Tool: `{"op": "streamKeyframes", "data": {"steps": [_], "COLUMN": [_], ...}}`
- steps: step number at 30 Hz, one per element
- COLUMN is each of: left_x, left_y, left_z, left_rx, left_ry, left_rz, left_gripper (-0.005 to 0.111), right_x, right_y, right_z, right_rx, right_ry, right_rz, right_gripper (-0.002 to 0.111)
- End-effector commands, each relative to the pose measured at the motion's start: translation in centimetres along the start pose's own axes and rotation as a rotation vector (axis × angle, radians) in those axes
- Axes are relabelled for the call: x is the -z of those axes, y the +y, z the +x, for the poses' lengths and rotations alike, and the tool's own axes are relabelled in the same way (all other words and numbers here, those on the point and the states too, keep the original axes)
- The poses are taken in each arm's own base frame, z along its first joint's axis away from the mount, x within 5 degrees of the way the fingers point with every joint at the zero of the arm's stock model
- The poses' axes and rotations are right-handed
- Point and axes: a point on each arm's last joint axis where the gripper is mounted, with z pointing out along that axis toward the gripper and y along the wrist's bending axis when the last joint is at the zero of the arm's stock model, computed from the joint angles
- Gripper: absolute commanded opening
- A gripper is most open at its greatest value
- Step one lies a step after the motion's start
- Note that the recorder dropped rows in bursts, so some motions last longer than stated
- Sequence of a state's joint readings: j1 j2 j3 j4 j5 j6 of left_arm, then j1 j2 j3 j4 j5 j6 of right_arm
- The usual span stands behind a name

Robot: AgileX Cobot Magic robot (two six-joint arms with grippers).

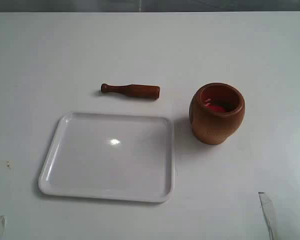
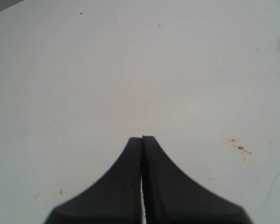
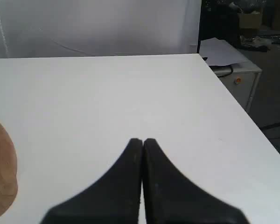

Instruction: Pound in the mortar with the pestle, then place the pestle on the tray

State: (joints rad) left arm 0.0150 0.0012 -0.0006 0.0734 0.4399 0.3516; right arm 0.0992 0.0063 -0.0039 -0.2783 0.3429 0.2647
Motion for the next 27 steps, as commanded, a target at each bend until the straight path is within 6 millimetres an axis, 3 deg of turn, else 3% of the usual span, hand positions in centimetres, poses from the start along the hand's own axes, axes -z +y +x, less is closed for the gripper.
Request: {"op": "streamKeyframes", "data": {"steps": [1,5,8,13,16,19,22,24,27], "left_x": [0.0,0.0,0.0,0.0,0.0,0.0,0.0,0.0,0.0], "left_y": [-0.1,-0.1,-0.1,-0.1,-0.1,-0.1,-0.1,-0.1,-0.1], "left_z": [0.0,0.0,0.0,0.0,0.0,0.0,0.0,0.0,0.0], "left_rx": [0.012,0.012,0.012,0.012,0.012,0.012,0.012,0.012,0.012], "left_ry": [-0.007,-0.007,-0.007,-0.007,-0.007,-0.007,-0.007,-0.007,-0.007], "left_rz": [0.008,0.008,0.008,0.008,0.008,0.008,0.008,0.008,0.008], "left_gripper": [0.000,0.000,0.000,0.000,0.000,0.000,0.000,0.000,0.000], "right_x": [0.0,0.0,0.3,1.9,3.6,4.6,5.0,5.5,6.4], "right_y": [-0.3,-0.5,0.2,1.5,1.2,0.8,0.8,1.1,1.6], "right_z": [0.0,-0.5,-2.0,-5.2,-7.0,-7.7,-8.0,-8.2,-8.7], "right_rx": [0.106,0.235,0.270,-0.051,-0.236,-0.455,-0.557,-0.513,-0.297], "right_ry": [-0.011,-0.065,-0.233,-0.624,-0.880,-0.993,-1.032,-1.079,-1.200], "right_rz": [0.040,0.067,0.010,-0.195,-0.266,-0.366,-0.443,-0.475,-0.441], "right_gripper": [0.000,0.000,0.000,0.000,0.000,0.000,0.000,0.000,0.000]}}
